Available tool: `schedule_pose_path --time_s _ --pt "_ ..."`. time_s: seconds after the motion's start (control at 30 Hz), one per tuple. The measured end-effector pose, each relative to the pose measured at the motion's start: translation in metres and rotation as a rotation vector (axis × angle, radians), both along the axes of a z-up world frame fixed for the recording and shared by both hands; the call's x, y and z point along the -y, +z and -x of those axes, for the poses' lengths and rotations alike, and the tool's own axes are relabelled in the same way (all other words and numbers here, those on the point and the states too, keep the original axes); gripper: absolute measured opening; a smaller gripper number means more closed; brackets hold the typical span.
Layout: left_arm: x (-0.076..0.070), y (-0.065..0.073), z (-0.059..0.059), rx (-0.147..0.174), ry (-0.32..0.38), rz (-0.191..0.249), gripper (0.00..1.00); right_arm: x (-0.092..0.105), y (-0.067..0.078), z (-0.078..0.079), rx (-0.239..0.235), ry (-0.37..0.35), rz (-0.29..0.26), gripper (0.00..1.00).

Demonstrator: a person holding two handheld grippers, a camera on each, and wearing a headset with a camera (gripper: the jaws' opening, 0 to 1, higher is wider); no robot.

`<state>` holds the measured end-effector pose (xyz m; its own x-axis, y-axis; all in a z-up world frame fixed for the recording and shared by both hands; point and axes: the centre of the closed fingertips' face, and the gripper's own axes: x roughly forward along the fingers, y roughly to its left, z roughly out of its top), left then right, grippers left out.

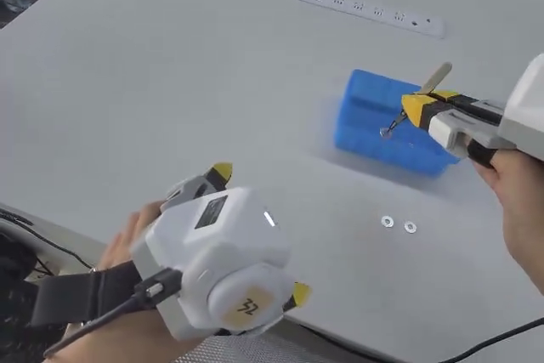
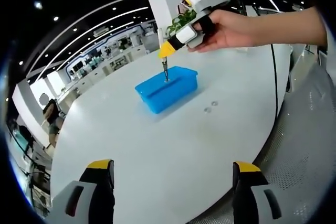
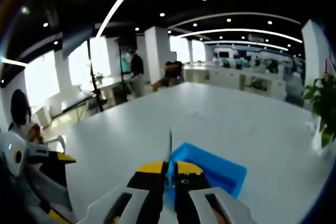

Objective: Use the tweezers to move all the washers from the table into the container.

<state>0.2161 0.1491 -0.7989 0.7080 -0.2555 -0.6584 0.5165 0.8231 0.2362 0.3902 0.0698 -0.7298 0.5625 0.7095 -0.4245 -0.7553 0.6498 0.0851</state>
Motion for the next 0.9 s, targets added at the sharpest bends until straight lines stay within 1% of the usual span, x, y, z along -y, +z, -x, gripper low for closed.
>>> schedule_pose_path --time_s 0.03,0.07,0.1,0.13,0.2,0.27,0.3,0.33,0.37,0.43,0.53,0.57,0.6,0.63,0.67,0.7,0.73,0.77,0.83,0.9 --pt "0.007 0.005 -0.002 0.016 0.001 0.06 0.99 -0.001 -0.001 -0.002 0.001 0.0 0.001 0.02" --pt "0.008 0.007 -0.002 0.018 0.0 0.078 0.99 -0.001 -0.001 -0.004 0.002 -0.001 0.001 0.02" --pt "0.003 0.009 -0.003 0.023 0.016 0.071 0.99 -0.002 -0.001 -0.007 0.006 -0.002 0.0 0.02" --pt "0.003 0.009 -0.004 0.024 0.015 0.074 0.99 -0.003 -0.002 -0.009 0.007 -0.003 0.001 0.02" --pt "0.008 0.012 -0.003 0.018 0.009 0.111 0.99 -0.005 -0.005 -0.012 0.008 0.002 0.012 0.02" --pt "0.009 0.015 -0.003 0.026 0.004 0.132 0.99 -0.007 -0.009 -0.015 0.013 0.011 0.028 0.02" --pt "0.009 0.016 -0.003 0.024 0.006 0.142 0.99 -0.005 -0.009 -0.016 0.018 0.013 0.04 0.02" --pt "0.011 0.018 -0.002 0.021 0.006 0.167 0.99 -0.005 -0.01 -0.017 0.02 0.018 0.048 0.02" --pt "0.012 0.019 -0.002 0.018 0.007 0.182 0.99 -0.006 -0.013 -0.018 0.02 0.022 0.057 0.02" --pt "0.012 0.021 -0.002 0.025 0.008 0.187 0.99 -0.006 -0.021 -0.022 0.017 0.028 0.078 0.02" --pt "0.016 0.025 -0.002 0.034 0.002 0.223 0.99 -0.009 -0.033 -0.024 0.009 0.035 0.103 0.02" --pt "0.021 0.029 -0.002 0.043 -0.003 0.267 0.99 -0.009 -0.035 -0.024 0.008 0.034 0.104 0.02" --pt "0.023 0.033 -0.003 0.055 -0.001 0.299 0.99 -0.008 -0.037 -0.024 0.004 0.033 0.106 0.02" --pt "0.024 0.038 -0.004 0.074 0.006 0.334 0.99 -0.009 -0.042 -0.025 -0.007 0.034 0.109 0.02" --pt "0.024 0.041 -0.005 0.082 0.01 0.354 0.99 -0.01 -0.046 -0.025 -0.011 0.033 0.11 0.03" --pt "0.025 0.044 -0.005 0.085 0.02 0.391 0.99 -0.01 -0.049 -0.027 -0.016 0.031 0.11 0.03" --pt "0.024 0.045 -0.005 0.085 0.017 0.394 0.99 -0.009 -0.051 -0.027 -0.019 0.03 0.113 0.03" --pt "0.023 0.044 -0.005 0.088 0.018 0.384 0.99 -0.01 -0.055 -0.027 -0.021 0.031 0.118 0.03" --pt "0.023 0.04 -0.005 0.083 0.018 0.356 0.99 -0.011 -0.057 -0.026 -0.024 0.031 0.124 0.03" --pt "0.025 0.039 -0.004 0.083 0.007 0.346 0.99 -0.011 -0.06 -0.025 -0.028 0.028 0.128 0.03"
